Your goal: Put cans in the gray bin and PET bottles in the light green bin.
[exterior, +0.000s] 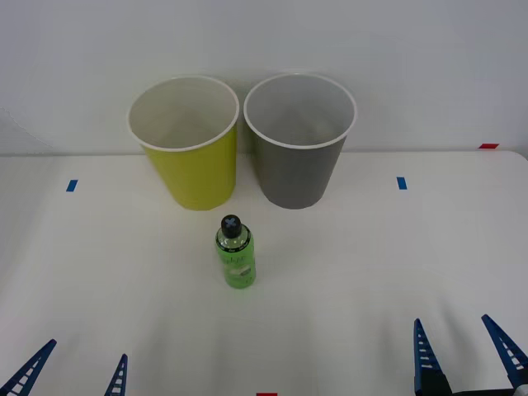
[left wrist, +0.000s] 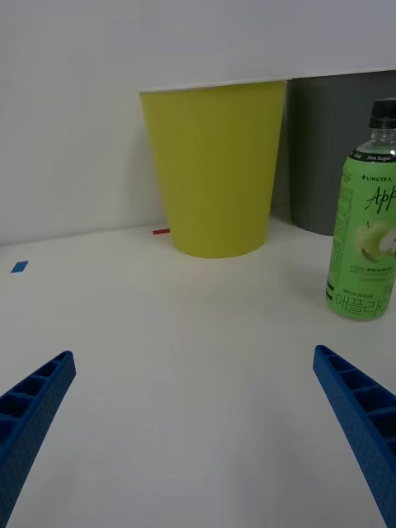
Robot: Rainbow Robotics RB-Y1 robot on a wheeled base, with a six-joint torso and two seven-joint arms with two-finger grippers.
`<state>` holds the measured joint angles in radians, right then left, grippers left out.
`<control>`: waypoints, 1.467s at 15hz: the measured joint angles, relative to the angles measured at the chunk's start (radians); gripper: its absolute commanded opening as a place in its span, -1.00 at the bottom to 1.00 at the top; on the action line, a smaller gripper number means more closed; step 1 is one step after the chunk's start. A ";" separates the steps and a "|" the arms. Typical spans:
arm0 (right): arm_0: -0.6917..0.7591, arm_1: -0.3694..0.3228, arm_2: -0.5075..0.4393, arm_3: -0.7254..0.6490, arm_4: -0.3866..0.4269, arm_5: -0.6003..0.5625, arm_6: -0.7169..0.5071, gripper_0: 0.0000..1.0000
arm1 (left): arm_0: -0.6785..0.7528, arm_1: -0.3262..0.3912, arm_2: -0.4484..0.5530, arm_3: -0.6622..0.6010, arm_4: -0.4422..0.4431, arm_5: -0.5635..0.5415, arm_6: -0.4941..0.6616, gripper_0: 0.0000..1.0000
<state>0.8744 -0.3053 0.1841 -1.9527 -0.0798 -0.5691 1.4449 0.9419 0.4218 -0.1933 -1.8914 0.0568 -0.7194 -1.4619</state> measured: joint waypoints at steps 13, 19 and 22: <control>0.000 0.000 0.000 0.000 0.000 0.000 0.000 0.90 | -0.229 0.204 -0.089 0.133 -0.009 -0.046 0.001 1.00; 0.000 0.000 0.000 0.000 0.000 0.000 0.000 0.90 | -0.424 0.266 -0.198 0.231 0.026 -0.042 0.001 1.00; 0.000 0.000 0.000 0.000 0.000 0.000 0.000 0.90 | -0.502 0.266 -0.255 0.249 0.055 -0.005 0.004 1.00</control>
<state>0.8743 -0.3053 0.1841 -1.9527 -0.0798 -0.5691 1.4449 0.4396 0.6879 -0.4479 -1.6427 0.1119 -0.7249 -1.4576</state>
